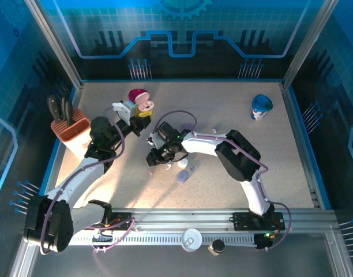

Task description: Insert the wireless bluetooth earbuds into the charging case

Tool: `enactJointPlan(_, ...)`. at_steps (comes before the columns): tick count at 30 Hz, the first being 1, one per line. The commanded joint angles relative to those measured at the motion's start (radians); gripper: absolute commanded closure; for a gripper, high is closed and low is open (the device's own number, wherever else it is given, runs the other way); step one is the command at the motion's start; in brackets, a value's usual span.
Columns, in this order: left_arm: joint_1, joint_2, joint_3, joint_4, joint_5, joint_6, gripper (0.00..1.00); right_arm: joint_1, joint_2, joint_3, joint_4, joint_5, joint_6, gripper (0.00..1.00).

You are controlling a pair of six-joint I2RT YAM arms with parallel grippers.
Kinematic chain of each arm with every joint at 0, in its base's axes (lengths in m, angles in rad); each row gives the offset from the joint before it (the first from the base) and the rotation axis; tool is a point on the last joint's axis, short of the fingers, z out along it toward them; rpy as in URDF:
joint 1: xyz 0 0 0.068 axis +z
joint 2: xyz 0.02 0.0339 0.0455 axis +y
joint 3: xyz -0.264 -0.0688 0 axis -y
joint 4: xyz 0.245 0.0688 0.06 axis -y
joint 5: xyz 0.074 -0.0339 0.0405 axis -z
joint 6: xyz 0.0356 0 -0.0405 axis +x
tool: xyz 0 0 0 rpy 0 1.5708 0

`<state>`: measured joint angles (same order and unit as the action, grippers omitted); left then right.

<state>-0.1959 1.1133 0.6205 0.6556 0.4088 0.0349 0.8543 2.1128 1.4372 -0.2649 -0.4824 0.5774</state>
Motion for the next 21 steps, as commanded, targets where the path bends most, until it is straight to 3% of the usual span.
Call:
enactJointPlan(1,0.006,0.005,0.018,0.017,-0.047,0.01,0.64,0.008,-0.039,-0.022,-0.007,0.022,-0.023,0.58)
enactJointPlan(4,0.012,0.005,0.025,0.001,-0.08,-0.001,0.64,0.022,-0.029,-0.027,-0.022,0.039,-0.024,0.56)
enactJointPlan(21,0.021,0.007,0.029,0.005,-0.06,-0.021,0.64,0.047,0.053,-0.024,-0.004,-0.01,0.026,0.65)
